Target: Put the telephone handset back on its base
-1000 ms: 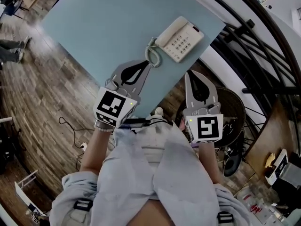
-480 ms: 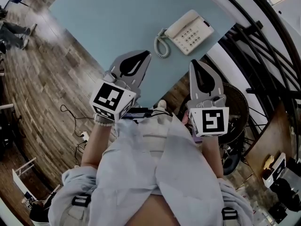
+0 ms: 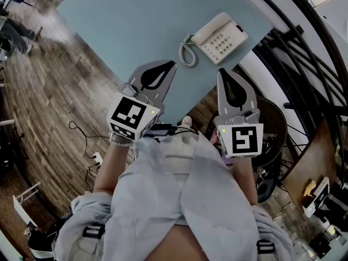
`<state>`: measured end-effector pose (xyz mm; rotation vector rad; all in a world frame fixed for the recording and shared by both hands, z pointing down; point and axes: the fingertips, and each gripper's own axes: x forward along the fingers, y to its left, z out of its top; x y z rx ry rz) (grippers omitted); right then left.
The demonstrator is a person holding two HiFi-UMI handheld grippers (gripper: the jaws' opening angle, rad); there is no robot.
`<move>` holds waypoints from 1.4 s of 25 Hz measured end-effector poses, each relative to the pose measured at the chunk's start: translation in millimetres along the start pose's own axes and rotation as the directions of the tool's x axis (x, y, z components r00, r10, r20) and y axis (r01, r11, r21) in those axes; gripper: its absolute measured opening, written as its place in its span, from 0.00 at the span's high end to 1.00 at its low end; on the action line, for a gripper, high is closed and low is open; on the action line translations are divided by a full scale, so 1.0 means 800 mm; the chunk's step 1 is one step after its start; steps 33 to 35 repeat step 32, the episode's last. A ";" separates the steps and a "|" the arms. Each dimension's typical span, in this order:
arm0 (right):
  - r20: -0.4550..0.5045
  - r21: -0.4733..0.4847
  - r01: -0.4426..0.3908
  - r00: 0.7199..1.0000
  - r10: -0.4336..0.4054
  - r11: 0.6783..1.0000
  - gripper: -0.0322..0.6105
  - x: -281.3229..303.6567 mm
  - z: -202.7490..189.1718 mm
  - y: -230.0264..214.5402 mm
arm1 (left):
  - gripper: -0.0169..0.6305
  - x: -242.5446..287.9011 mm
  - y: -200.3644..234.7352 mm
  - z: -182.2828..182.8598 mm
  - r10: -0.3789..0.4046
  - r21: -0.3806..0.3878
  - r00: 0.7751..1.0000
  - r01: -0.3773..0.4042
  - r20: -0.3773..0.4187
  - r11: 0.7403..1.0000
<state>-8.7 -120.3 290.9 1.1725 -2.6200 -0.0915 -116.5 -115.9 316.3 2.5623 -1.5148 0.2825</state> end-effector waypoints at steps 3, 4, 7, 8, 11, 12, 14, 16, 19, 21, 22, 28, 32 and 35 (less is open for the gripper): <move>0.000 -0.012 -0.001 1.000 0.001 1.000 0.94 0.002 0.003 0.001 | 0.97 0.000 0.000 0.001 -0.004 0.000 1.000 0.004 0.003 1.000; 0.000 -0.014 -0.002 1.000 0.002 1.000 0.94 0.002 0.004 0.002 | 0.97 0.000 0.000 0.001 -0.005 -0.001 1.000 0.005 0.004 1.000; -0.004 -0.019 -0.004 1.000 0.004 1.000 0.94 0.001 0.003 0.003 | 0.97 0.000 -0.001 0.001 -0.005 -0.003 1.000 0.005 0.005 1.000; -0.005 -0.020 -0.004 1.000 0.004 1.000 0.94 0.001 0.002 0.003 | 0.97 0.000 -0.001 0.000 -0.005 -0.004 1.000 0.005 0.004 1.000; -0.005 -0.018 -0.005 1.000 0.005 1.000 0.94 0.002 0.002 0.004 | 0.97 0.000 0.000 -0.001 -0.003 -0.005 1.000 0.003 0.005 1.000; -0.005 -0.018 -0.005 1.000 0.005 1.000 0.94 0.003 0.002 0.004 | 0.97 -0.001 0.001 -0.001 -0.001 -0.006 1.000 0.001 0.005 1.000; -0.006 -0.019 -0.005 1.000 0.005 1.000 0.94 0.004 0.002 0.004 | 0.97 -0.001 0.003 -0.001 0.001 -0.009 1.000 -0.001 0.006 1.000; -0.009 -0.020 -0.006 1.000 0.006 1.000 0.94 0.005 0.001 0.004 | 0.97 0.000 0.004 -0.001 0.003 -0.011 1.000 -0.003 0.007 1.000; -0.012 -0.022 -0.008 1.000 0.007 1.000 0.94 0.005 0.001 0.006 | 0.97 -0.001 0.005 -0.002 0.004 -0.013 1.000 -0.004 0.007 1.000; -0.015 -0.021 -0.009 1.000 0.009 1.000 0.94 0.004 0.000 0.008 | 0.97 -0.003 0.005 -0.002 0.004 -0.015 1.000 -0.004 0.007 1.000; -0.018 -0.020 -0.010 1.000 0.010 1.000 0.94 0.004 0.000 0.008 | 0.97 -0.003 0.005 -0.002 0.004 -0.016 1.000 -0.004 0.006 1.000; -0.028 -0.016 -0.014 1.000 0.013 1.000 0.94 0.004 -0.004 0.009 | 0.97 -0.002 0.005 -0.004 0.004 -0.019 1.000 -0.004 0.003 1.000; -0.028 -0.017 -0.014 1.000 0.013 1.000 0.94 0.005 -0.005 0.009 | 0.97 -0.001 0.005 -0.006 0.003 -0.019 1.000 -0.003 -0.002 1.000; -0.028 -0.017 -0.014 1.000 0.013 1.000 0.94 0.005 -0.005 0.009 | 0.97 -0.001 0.005 -0.006 0.003 -0.019 1.000 -0.003 -0.002 1.000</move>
